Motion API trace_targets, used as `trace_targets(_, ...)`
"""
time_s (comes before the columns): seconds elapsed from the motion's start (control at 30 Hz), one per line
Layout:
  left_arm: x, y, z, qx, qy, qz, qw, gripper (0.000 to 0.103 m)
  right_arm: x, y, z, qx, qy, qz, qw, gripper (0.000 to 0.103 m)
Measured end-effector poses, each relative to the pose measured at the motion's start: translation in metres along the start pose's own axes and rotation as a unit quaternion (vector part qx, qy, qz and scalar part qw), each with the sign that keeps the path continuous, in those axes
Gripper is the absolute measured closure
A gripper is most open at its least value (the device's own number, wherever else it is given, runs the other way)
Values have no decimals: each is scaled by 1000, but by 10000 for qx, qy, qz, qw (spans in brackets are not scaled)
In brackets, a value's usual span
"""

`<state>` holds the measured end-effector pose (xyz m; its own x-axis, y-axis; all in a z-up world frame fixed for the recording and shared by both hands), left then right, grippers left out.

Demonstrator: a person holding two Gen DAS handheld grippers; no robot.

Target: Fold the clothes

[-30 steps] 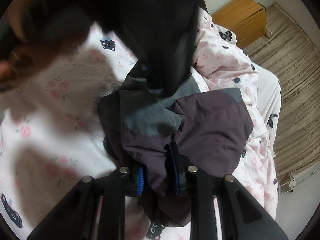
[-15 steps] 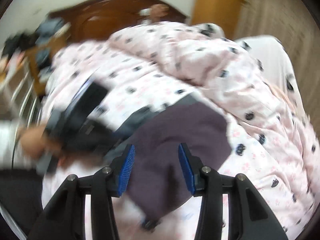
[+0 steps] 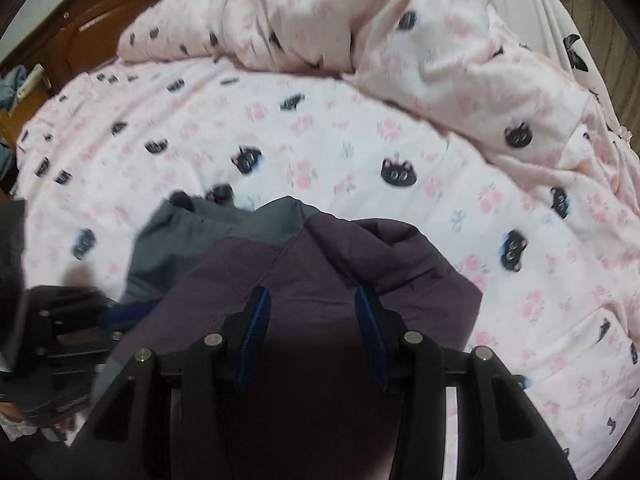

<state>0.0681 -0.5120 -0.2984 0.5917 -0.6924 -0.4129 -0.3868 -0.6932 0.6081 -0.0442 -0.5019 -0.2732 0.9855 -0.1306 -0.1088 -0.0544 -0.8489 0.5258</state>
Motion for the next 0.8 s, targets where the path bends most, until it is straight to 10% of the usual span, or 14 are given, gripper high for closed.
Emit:
trace_targets(0.3, 0, -1, -1, -46, -50, 5, 10000, 96, -15, -6, -48, -809, 729, 969, 9893, 32)
trace_targets(0.5, 0, -1, -1, -61, -59, 3, 10000, 96, -56, -49, -89, -1111, 1472, 2410, 9528, 29)
trace_targets(0.8, 3, -2, -1, -71, -236, -129, 9996, 96, -47, -107, -60, -383, 3021, 3655, 8796, 27)
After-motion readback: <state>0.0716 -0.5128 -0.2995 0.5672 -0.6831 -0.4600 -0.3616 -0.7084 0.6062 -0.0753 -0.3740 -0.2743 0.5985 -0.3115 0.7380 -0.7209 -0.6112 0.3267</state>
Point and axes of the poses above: each gripper's, at about its wrist camera, not at the fingertips, and z roughly the way its jaws point, x to its left, y to its top, the point moved 9 cm from there along z, roughly the way its jaws point, and after that the axes turned 4 degrees about -y, right-handed, at the moved point
